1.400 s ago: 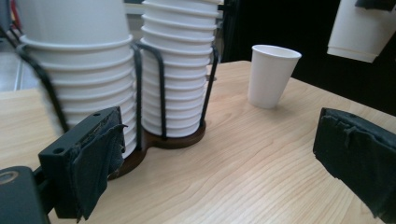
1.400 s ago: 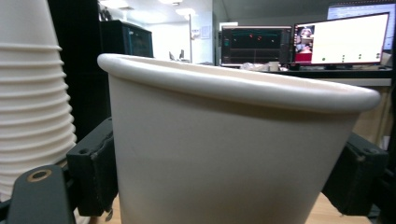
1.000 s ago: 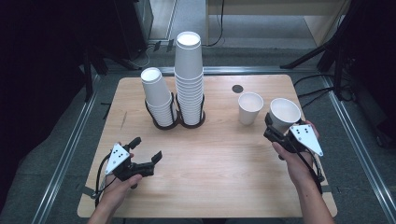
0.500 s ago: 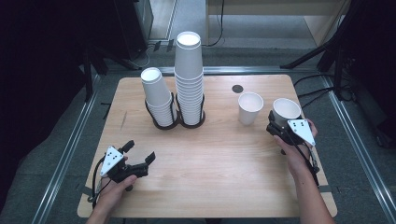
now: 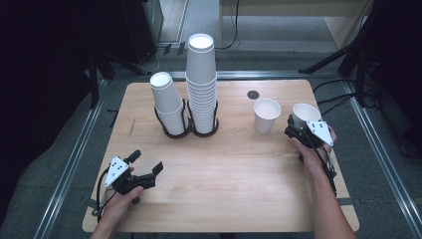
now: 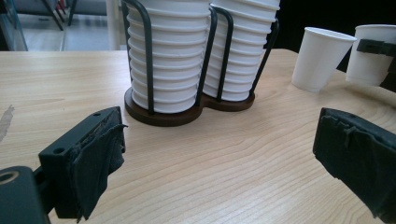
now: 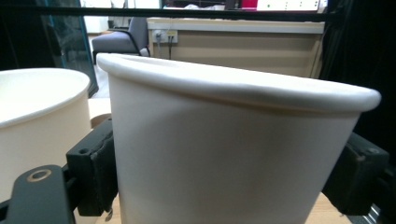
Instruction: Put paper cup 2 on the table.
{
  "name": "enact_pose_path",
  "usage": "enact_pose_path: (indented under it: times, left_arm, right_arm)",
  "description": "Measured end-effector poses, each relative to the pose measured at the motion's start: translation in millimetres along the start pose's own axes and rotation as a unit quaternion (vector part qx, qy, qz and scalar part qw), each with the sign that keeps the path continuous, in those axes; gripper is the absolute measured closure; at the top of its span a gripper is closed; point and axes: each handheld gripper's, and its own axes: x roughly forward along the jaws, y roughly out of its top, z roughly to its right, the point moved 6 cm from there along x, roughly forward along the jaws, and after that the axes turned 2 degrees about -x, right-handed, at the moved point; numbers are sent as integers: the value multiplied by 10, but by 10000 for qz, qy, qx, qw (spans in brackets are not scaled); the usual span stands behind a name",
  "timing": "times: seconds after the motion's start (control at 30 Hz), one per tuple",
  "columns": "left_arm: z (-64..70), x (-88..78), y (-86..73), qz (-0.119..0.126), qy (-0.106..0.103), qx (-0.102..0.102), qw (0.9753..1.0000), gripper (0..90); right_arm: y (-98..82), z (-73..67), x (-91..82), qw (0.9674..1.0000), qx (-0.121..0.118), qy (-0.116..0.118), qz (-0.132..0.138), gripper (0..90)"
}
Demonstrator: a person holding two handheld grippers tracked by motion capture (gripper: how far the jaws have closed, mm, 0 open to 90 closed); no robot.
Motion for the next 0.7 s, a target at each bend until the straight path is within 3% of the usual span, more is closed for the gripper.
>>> enact_pose_path:
  times: [0.33,0.7]
  left_arm:
    - [-24,-10,1,13,6,-41,10000,26]
    - [-12,-9,-10,-3,-29,-35,10000,26]
  right_arm:
    - [-94,-63,50,9996,-227,1,-152,140]
    - [-125,-84,59,9996,-182,-4,-206,137]
